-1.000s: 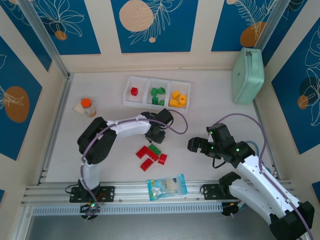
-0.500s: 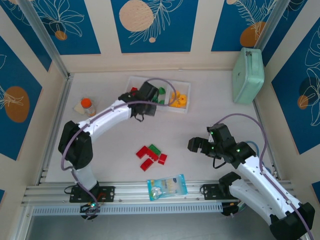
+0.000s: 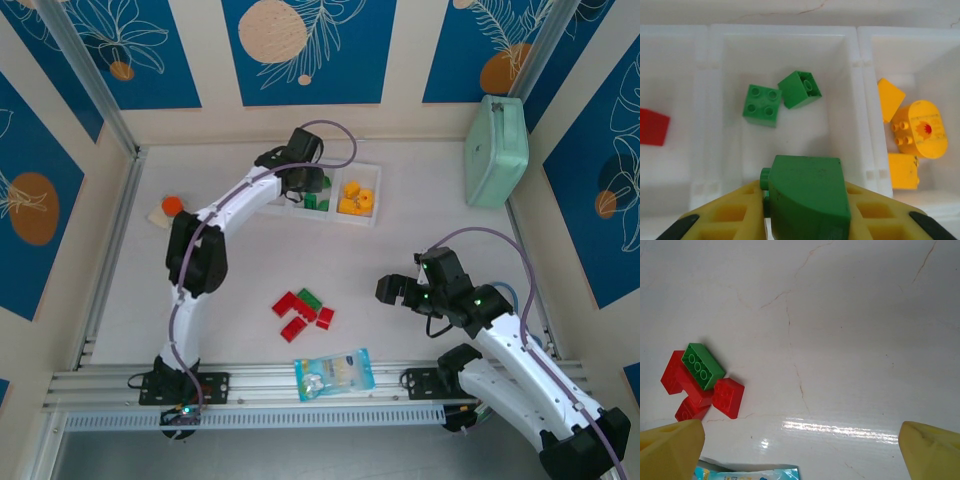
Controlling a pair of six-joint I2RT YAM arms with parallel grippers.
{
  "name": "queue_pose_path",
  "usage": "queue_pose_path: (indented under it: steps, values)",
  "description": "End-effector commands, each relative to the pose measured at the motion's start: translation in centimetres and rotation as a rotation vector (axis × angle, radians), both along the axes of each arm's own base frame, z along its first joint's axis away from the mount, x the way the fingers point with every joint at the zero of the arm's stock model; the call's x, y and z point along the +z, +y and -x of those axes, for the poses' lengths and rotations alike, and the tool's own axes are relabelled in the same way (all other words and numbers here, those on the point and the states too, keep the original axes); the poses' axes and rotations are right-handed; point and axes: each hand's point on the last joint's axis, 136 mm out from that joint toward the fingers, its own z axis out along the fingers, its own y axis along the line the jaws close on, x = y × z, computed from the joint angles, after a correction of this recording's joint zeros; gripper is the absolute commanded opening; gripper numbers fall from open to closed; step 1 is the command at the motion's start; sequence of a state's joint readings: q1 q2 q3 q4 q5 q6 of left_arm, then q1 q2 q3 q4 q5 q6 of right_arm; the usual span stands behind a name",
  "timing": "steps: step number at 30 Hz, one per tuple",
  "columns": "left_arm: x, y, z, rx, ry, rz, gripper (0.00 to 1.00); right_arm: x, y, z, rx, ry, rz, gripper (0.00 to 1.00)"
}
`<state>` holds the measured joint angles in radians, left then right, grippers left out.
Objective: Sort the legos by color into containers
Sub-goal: Place the lego in the container.
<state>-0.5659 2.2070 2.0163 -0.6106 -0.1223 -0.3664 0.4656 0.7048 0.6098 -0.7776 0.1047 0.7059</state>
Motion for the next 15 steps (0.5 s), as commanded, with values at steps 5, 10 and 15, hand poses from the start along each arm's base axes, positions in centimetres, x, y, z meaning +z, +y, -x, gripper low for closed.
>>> queue_pose_path:
  steps: [5, 10, 15]
  values:
    - [-2.3, -2.0, -2.5, 0.0, 0.025, 0.096, 0.41, 0.1, 0.3, -0.2, 0.022, 0.012, -0.005, 1.0]
    - [-2.0, -2.1, -3.1, 0.006, 0.012, 0.133, 0.56, -0.2, 0.4, -0.2, 0.02, 0.042, -0.001, 1.0]
    - [1.1, -1.7, -3.1, -0.013, -0.029, 0.156, 0.63, 0.1, 0.7, -0.3, 0.03, 0.049, -0.005, 0.99]
